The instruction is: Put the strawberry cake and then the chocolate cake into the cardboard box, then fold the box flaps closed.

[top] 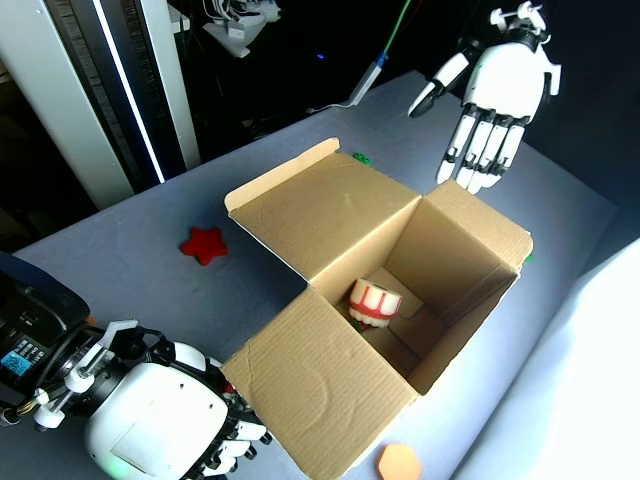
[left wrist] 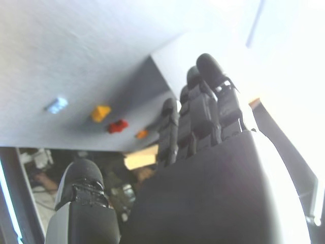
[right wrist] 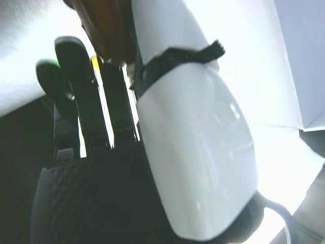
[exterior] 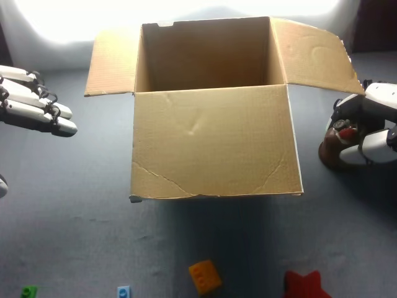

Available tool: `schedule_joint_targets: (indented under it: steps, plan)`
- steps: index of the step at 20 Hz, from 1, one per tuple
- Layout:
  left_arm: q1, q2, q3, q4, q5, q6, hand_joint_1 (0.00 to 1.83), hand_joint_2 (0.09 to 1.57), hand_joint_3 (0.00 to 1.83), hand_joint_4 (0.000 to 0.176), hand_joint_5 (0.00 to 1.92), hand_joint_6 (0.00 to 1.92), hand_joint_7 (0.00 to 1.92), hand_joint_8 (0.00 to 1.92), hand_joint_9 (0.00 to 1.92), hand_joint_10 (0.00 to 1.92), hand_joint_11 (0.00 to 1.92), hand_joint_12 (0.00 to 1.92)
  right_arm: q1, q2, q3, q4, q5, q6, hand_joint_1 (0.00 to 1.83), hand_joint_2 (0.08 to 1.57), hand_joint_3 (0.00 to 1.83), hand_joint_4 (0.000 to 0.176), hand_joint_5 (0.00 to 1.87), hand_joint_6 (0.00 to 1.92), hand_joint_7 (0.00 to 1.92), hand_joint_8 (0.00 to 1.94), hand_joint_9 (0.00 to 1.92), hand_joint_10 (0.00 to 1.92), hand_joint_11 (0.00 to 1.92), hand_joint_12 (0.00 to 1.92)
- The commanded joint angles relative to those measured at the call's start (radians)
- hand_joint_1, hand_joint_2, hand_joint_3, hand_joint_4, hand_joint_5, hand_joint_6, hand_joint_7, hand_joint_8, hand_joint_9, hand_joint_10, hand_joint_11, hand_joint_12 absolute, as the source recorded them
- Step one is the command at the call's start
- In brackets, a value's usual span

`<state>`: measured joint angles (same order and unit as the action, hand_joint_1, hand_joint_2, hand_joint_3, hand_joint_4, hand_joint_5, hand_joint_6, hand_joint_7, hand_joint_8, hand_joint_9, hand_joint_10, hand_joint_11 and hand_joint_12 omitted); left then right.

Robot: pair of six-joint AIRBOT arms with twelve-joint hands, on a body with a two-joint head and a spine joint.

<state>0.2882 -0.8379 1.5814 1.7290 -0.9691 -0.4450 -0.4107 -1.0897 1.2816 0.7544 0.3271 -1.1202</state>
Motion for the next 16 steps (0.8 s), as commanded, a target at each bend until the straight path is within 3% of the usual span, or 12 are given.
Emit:
schedule_joint_targets:
  steps: [1, 4, 6, 12, 13, 14, 15, 16]
  plan:
    - [0.0, 0.009, 0.0, -0.087, 0.006, 0.015, 0.13, 1.1, 0.0, 0.034, 0.17, 0.0, 0.16, 0.0, 0.27, 0.01, 0.0, 1.09, 0.005, 0.037, -0.005, -0.01, 0.083, 0.004, 1.35, 1.19, 0.0, 0.0, 0.79, 1.14, 0.93, 1.2, 0.69, 1.52, 0.29, 1.92]
    - [0.043, 0.005, 0.007, -0.123, -0.002, 0.064, 0.11, 1.11, 0.0, 0.031, 0.18, 0.0, 0.15, 0.0, 0.27, 0.0, 0.0, 1.1, 0.007, 0.158, -0.101, -0.01, 0.082, 0.006, 1.35, 1.2, 0.0, 0.0, 0.77, 1.15, 0.91, 1.25, 0.68, 1.54, 0.26, 1.92]
    - [0.052, 0.003, 0.01, -0.136, -0.002, 0.06, 0.12, 1.1, 0.0, 0.034, 0.18, 0.0, 0.16, 0.0, 0.28, 0.01, 0.0, 1.11, 0.016, 0.225, -0.147, -0.01, 0.084, 0.002, 1.2, 1.2, 0.0, 0.0, 0.78, 1.17, 0.89, 1.31, 0.63, 1.35, 0.22, 1.92]
    - [0.051, -0.011, 0.018, -0.157, 0.008, 0.03, 0.12, 1.1, 0.0, 0.04, 0.18, 0.0, 0.16, 0.0, 0.28, 0.01, 0.0, 1.1, 0.171, 0.354, -0.173, -0.039, 0.085, 0.01, 1.19, 1.21, 0.0, 0.0, 0.77, 1.2, 0.87, 1.33, 0.61, 1.32, 0.2, 1.92]
    - [0.052, -0.012, 0.017, -0.157, 0.01, 0.028, 0.12, 1.1, 0.0, 0.04, 0.17, 0.0, 0.15, 0.0, 0.27, 0.0, 0.0, 1.1, 0.219, 0.365, -0.177, -0.085, 0.099, 0.018, 1.19, 1.2, 0.0, 0.0, 0.78, 1.19, 0.89, 1.29, 0.64, 1.28, 0.21, 1.92]
    - [0.052, -0.014, 0.018, -0.158, 0.013, 0.028, 0.13, 1.1, 0.0, 0.039, 0.18, 0.0, 0.15, 0.0, 0.27, 0.0, 0.0, 1.09, 0.236, 0.369, -0.181, -0.119, 0.116, 0.029, 1.31, 1.2, 0.0, 0.0, 0.78, 1.15, 0.9, 1.26, 0.66, 1.48, 0.19, 1.92]
    - [0.052, -0.018, 0.02, -0.159, 0.017, 0.028, 0.11, 1.1, 0.0, 0.037, 0.18, 0.0, 0.15, 0.0, 0.26, 0.0, 0.0, 1.09, 0.251, 0.372, -0.189, -0.203, 0.158, 0.074, 1.34, 1.19, 0.0, 0.0, 0.81, 1.11, 0.92, 1.23, 0.68, 1.49, 0.18, 1.92]
    - [0.052, -0.026, 0.026, -0.163, 0.025, 0.028, 0.11, 1.11, 0.01, 0.032, 0.18, 0.0, 0.14, 0.0, 0.26, 0.0, 0.0, 1.08, 0.259, 0.376, -0.206, -0.294, 0.231, 0.098, 1.24, 1.18, 0.0, 0.0, 0.83, 1.07, 0.91, 1.29, 0.63, 1.36, 0.17, 1.92]
